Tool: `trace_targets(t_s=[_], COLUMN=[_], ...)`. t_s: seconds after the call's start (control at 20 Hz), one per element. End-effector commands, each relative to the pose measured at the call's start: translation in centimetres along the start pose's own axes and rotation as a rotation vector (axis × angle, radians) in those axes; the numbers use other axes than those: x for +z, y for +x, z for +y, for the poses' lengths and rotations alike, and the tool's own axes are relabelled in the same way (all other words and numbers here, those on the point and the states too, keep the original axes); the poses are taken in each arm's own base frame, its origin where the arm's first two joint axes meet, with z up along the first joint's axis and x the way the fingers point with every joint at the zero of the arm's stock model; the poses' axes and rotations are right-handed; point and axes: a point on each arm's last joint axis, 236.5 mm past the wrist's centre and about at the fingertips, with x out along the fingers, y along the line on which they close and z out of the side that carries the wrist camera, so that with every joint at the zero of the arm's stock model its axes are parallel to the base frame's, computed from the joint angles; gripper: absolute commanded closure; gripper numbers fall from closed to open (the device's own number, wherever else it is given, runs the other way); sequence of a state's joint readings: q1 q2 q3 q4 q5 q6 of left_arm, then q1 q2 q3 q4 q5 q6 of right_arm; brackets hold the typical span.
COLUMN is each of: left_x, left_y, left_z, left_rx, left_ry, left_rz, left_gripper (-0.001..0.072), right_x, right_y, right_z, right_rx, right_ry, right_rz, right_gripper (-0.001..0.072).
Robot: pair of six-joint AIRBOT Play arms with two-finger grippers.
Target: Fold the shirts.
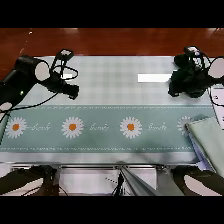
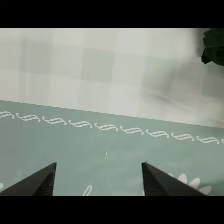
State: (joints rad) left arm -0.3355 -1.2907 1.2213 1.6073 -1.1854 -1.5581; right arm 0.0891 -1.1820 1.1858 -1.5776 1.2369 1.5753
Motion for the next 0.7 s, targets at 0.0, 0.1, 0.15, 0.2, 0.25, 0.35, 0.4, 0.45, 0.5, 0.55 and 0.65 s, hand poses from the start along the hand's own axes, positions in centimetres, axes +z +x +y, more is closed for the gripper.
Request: trace_targets(t_s=[0.0,0.1,0.15,0.2,0.25,0.35,0.4,0.45,0.5,0.55,0.65], left_x=[0.0,0.0,0.0,0.0,0.0,0.4,0.7,1.0,1.2,1.3,1.3], left_y=[0.0,0.0,0.0,0.0,0.1,0.4,0.6,0.8,0.8,0.7,0.6], left_z=[0.0,0.0,0.0,0.0,0.0,0.0,0.0,0.0,0.0,0.0,0.0], left_rx=[0.000,0.000,0.000,0.000,0.000,0.001,0.001,0.001,0.001,0.001,0.000], left_ry=[0.000,0.000,0.000,0.000,0.000,0.000,0.001,0.001,0.001,0.000,0.001], left_rz=[0.000,0.000,-0.001,0.000,0.001,-0.012,-0.021,-0.032,-0.039,-0.041,-0.043], left_gripper=[-0.0011,-0.0011,-0.0011,-0.0011,-0.0011,-0.0011,-0.0011,-0.0011,-0.0011,-0.0011,-0.0011], right_x=[0.0,0.3,1.1,2.0,2.7,6.1,8.3,10.0,11.2,11.5,10.0], right_y=[0.0,0.0,0.0,0.0,-0.1,-0.7,-1.3,-2.0,-2.3,-1.9,0.3], right_z=[0.0,0.0,0.0,0.1,0.1,-1.7,-4.2,-6.9,-9.7,-12.2,-16.7], right_rx=[0.000,-0.001,0.001,0.003,0.005,-0.078,-0.181,-0.275,-0.346,-0.376,-0.382], right_ry=[0.000,0.004,0.006,0.009,0.010,-0.045,-0.056,-0.024,0.041,0.115,0.284], right_rz=[0.000,-0.010,-0.044,-0.082,-0.114,-0.256,-0.344,-0.420,-0.479,-0.499,-0.464], right_gripper=[0.0100,0.0102,0.0101,0.0102,0.0102,0.0107,0.0107,0.0107,0.0099,0.0098,0.0097])
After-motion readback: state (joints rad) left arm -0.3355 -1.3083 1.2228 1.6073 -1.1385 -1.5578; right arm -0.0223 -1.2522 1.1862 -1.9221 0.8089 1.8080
